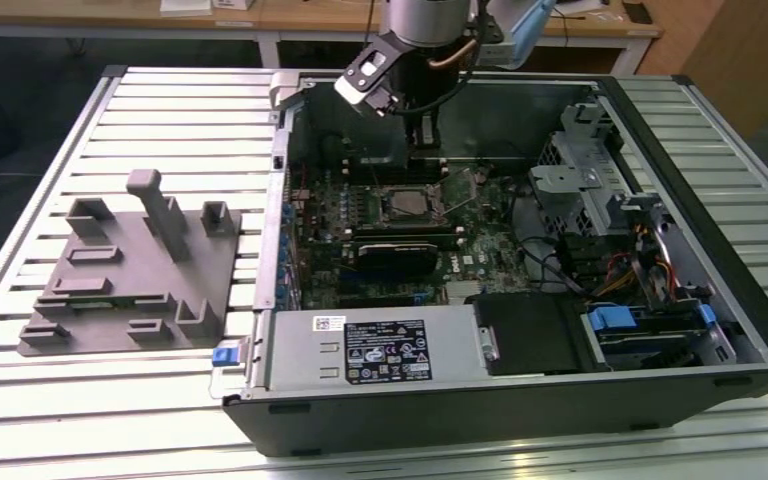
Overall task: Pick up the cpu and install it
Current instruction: 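Close the cpu cover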
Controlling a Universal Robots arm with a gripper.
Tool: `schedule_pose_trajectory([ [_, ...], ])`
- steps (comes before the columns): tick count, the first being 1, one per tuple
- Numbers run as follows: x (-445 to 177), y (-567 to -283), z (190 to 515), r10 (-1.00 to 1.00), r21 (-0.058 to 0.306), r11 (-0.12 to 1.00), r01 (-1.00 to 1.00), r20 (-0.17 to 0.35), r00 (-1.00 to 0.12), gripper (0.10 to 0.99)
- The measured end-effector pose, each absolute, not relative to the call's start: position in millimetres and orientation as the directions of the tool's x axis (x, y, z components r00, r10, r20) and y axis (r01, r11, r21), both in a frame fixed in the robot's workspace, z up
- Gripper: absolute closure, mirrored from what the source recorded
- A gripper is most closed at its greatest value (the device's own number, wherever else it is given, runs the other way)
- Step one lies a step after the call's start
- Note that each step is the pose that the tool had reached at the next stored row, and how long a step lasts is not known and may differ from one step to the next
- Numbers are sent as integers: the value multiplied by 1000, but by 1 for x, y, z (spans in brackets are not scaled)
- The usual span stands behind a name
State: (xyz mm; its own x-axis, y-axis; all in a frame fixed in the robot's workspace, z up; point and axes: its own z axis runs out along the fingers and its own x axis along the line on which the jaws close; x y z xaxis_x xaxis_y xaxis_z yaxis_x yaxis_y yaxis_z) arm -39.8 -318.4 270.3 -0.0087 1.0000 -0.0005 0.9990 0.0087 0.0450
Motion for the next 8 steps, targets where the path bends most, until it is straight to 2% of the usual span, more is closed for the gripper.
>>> schedule_pose_trajectory([
  [8, -40, -318, 280, 1000, 45, 8, 999, 2, -9, 980],
])
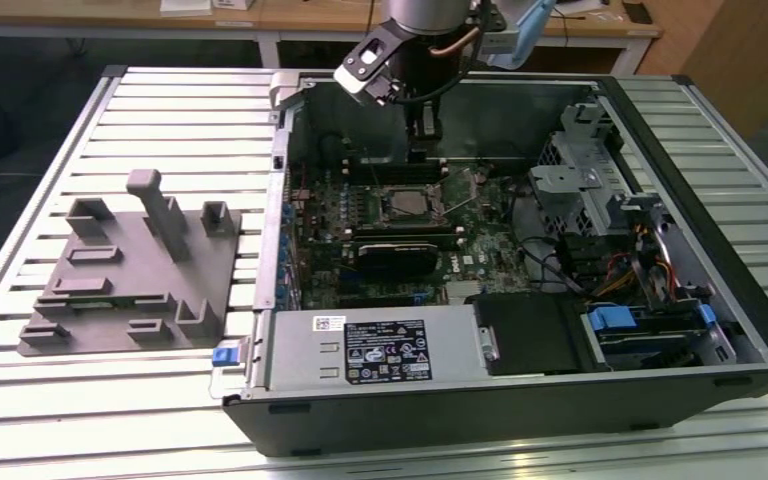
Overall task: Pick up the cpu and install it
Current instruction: 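Close the cpu cover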
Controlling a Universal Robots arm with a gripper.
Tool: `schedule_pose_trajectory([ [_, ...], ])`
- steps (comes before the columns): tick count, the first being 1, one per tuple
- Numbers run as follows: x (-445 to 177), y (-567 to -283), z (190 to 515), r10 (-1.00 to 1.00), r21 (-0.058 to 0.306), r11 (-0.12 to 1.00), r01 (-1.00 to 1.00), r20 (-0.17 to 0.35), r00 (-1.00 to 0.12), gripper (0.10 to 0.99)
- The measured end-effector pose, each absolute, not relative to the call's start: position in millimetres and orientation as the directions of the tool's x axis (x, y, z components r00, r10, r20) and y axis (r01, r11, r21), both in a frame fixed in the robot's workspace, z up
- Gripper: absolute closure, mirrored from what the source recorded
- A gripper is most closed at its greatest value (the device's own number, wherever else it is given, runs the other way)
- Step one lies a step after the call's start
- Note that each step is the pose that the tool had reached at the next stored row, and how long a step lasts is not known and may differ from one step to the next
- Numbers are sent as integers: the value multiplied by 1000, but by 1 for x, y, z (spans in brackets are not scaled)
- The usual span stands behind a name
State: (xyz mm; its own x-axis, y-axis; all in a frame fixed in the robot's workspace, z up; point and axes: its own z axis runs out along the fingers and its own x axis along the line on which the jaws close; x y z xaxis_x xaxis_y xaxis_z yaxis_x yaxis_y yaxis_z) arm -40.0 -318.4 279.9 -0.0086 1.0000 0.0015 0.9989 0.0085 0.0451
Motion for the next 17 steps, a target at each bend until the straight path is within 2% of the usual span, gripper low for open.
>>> schedule_pose_trajectory([
  [17, -18, -321, 279, 1000, 45, 8, 999, 1, -8, 980],
])
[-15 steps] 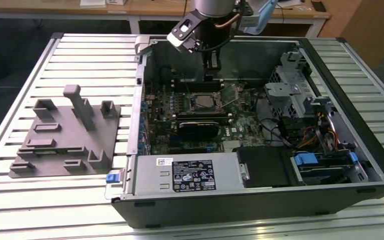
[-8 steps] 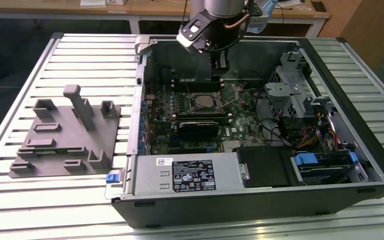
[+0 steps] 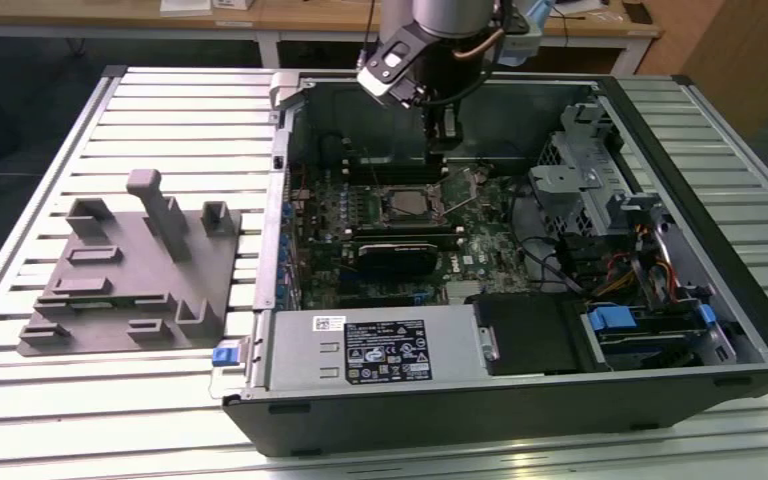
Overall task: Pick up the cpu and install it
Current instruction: 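Close the cpu cover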
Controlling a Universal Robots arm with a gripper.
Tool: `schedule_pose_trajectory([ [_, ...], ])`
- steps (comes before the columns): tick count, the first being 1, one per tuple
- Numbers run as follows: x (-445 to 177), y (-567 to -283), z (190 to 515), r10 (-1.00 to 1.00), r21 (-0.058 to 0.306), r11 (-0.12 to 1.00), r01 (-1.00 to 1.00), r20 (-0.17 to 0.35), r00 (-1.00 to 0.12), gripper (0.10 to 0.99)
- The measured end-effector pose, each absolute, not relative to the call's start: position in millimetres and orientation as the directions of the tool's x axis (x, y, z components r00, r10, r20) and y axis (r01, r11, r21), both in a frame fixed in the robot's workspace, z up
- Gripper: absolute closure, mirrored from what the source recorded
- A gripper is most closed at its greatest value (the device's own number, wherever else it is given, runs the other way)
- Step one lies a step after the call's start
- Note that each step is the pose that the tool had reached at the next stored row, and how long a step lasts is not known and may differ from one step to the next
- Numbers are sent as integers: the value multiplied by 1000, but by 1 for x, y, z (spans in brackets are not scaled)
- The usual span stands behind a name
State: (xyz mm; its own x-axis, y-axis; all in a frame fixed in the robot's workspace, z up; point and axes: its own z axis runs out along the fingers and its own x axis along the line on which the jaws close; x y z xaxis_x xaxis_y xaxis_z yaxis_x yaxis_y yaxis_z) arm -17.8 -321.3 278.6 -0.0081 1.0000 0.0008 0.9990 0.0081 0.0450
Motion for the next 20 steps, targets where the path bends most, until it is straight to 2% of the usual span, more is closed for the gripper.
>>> schedule_pose_trajectory([
  [20, 23, -322, 271, 1000, 45, 8, 999, 1, -8, 980],
])
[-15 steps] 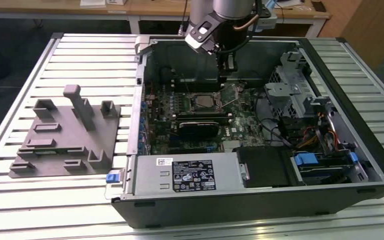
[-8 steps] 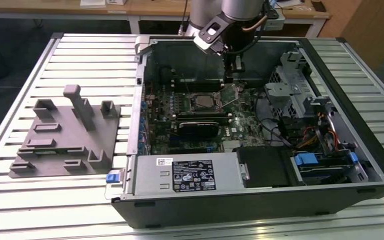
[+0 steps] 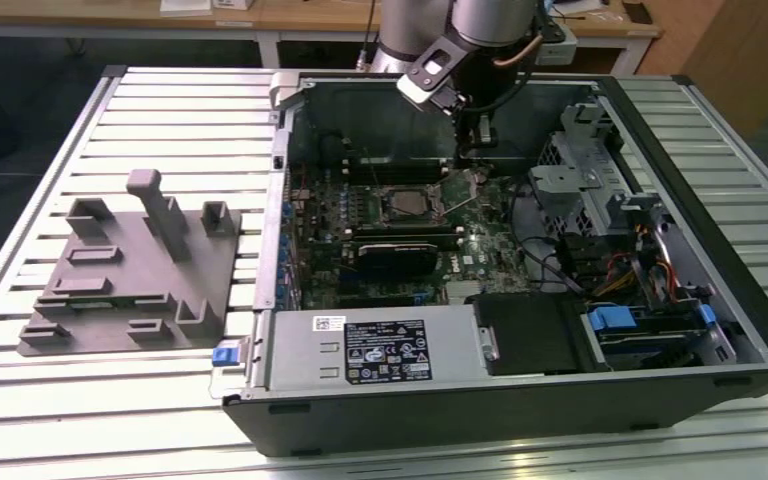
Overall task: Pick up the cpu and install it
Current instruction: 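Close the cpu cover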
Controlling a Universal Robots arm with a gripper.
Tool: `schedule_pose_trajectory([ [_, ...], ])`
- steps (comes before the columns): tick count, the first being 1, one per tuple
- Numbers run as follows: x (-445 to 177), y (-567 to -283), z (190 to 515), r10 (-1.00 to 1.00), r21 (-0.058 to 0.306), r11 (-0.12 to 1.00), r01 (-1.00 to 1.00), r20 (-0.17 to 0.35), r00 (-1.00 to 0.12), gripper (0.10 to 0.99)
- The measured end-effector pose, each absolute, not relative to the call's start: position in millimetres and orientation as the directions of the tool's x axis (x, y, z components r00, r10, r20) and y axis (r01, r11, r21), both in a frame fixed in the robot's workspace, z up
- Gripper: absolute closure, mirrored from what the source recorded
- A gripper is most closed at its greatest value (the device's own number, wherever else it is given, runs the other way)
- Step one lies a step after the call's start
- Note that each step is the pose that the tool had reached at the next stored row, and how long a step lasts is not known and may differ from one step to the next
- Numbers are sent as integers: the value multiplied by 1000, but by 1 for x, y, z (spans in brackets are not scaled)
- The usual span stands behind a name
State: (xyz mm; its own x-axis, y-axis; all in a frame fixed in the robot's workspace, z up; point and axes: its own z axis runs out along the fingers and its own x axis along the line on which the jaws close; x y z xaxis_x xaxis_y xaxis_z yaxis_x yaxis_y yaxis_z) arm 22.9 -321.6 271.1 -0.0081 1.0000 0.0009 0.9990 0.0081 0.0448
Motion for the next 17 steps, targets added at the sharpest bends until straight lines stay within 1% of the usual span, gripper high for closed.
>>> schedule_pose_trajectory([
  [17, 48, -321, 267, 1000, 45, 8, 999, 2, -8, 980],
])
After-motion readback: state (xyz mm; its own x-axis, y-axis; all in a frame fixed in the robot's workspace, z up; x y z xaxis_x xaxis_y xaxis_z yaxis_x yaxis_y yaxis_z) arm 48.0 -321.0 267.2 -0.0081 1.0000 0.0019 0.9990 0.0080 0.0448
